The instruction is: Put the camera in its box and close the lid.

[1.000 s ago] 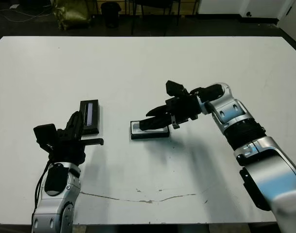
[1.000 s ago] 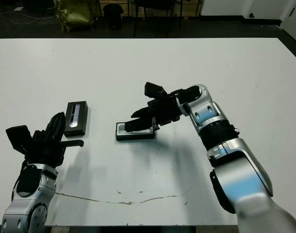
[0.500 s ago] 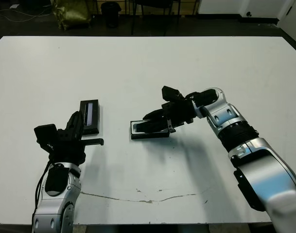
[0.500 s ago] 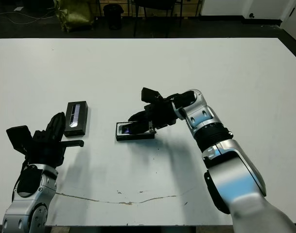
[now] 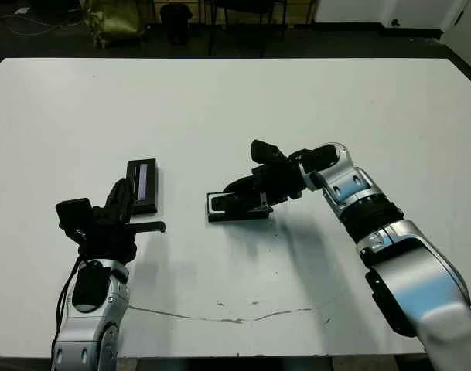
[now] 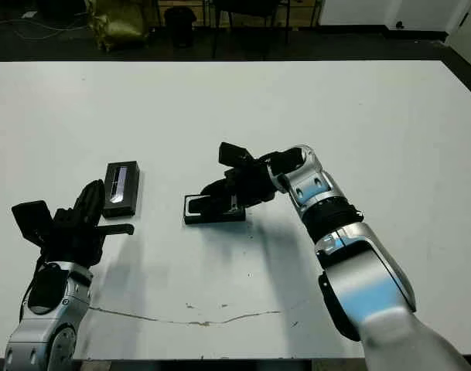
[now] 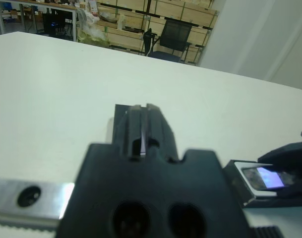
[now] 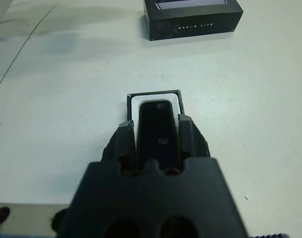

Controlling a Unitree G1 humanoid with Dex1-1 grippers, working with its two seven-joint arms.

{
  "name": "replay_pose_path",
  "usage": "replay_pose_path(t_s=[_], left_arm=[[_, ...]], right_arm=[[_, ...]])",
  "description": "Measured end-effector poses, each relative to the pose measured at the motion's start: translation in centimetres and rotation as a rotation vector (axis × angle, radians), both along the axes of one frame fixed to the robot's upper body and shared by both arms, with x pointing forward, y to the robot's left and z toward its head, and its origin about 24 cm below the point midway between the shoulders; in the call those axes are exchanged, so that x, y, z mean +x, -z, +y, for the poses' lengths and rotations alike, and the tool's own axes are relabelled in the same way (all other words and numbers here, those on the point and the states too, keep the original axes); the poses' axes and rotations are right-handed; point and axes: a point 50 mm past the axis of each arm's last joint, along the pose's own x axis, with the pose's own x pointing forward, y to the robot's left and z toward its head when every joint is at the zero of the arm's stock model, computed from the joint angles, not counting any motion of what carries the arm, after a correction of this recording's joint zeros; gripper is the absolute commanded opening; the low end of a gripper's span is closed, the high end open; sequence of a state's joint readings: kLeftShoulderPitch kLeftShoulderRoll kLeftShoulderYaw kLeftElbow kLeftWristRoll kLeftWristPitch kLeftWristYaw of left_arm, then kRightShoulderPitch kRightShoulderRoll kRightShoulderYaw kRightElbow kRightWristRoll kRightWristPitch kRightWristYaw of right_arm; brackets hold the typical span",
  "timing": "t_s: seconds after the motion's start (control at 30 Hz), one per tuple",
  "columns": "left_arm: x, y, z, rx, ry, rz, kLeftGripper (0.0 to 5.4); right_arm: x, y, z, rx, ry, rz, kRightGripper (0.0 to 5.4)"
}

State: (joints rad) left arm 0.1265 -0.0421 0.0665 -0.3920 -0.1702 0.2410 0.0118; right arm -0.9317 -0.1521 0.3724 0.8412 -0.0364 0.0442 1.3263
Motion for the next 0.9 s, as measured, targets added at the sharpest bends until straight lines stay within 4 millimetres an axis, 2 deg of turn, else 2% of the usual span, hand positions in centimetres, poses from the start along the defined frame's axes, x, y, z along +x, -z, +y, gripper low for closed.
replay_pose_path(t_s=[0.43, 0.63, 0.73, 0.9], left_arm=[[0.0, 0.1, 0.0, 0.004, 0.004, -0.002, 0.00], [0.0, 0.2, 0.0, 0.000, 0.003, -0.005, 0.00], [0.0, 0.1, 0.0, -0.001, 0.003, -0.005, 0.00], [0.0, 0.1, 0.0, -0.002, 0.003, -0.005, 0.00]], right_arm=[[0.0, 0.2, 0.2, -0.007, 0.007, 0.010, 0.82], [0.0, 0.5, -0.2, 0.033, 0.035, 0.074, 0.82], [0.1, 0.5, -0.5, 0.044, 0.021, 0.047, 1.26], [0.3, -0.1, -0.8, 0.051, 0.003, -0.007, 2.36]])
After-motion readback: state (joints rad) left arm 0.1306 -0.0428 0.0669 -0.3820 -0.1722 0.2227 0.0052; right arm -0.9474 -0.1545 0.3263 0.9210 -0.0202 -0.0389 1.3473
